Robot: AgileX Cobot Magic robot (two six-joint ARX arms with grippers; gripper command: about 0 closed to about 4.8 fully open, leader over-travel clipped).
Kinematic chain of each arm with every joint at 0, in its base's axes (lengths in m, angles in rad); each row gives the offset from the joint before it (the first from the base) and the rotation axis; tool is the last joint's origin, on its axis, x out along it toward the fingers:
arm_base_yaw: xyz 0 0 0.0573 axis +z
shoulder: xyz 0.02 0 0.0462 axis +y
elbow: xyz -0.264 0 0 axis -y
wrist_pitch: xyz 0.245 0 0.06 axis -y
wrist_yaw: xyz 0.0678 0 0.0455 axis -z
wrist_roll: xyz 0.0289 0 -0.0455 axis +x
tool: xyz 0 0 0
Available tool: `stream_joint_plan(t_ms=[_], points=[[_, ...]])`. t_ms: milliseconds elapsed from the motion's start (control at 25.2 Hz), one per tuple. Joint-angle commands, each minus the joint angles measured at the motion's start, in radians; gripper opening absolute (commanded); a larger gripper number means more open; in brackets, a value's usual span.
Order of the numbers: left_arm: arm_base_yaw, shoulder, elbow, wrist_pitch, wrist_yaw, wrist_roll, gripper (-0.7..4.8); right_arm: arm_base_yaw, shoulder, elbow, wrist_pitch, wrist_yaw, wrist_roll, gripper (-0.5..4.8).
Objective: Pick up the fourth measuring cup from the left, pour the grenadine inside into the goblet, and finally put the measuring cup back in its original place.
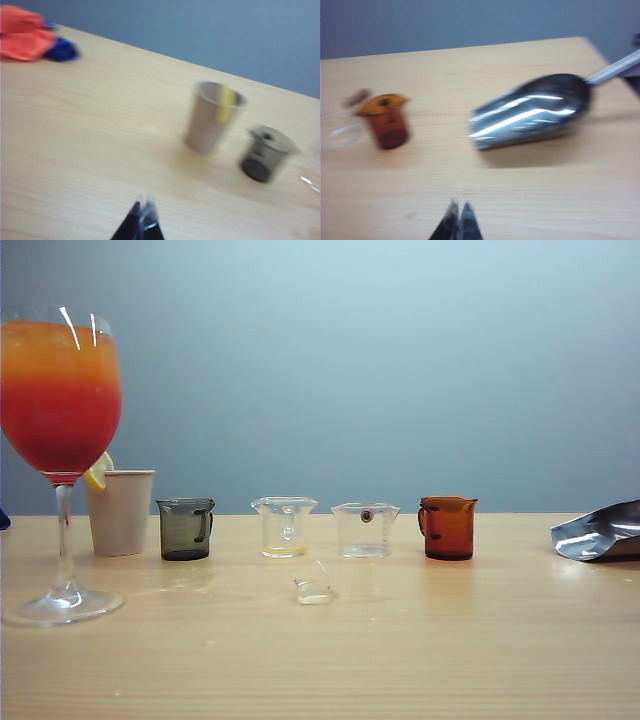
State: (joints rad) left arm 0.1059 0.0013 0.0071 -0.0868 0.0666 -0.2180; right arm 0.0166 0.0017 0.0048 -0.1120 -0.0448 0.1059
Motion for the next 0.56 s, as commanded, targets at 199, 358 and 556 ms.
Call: stream_joint_plan(t_ms=[199,358,556], points=[[0.065,0.0,0.002,0.013,-0.002,0.0,-0.04,-0.101,0.0,-0.004,0.011,0.002,-0.002,0.13],[0.065,0.0,0.002,0.014,0.001,0.0,-0.04,-0.076,0.0,-0.004,0.011,0.0,-0.002,0.13],[0.065,0.0,0.002,0.013,0.001,0.0,-0.04,-0.074,0.0,-0.004,0.011,-0.001,-0.002,0.13]])
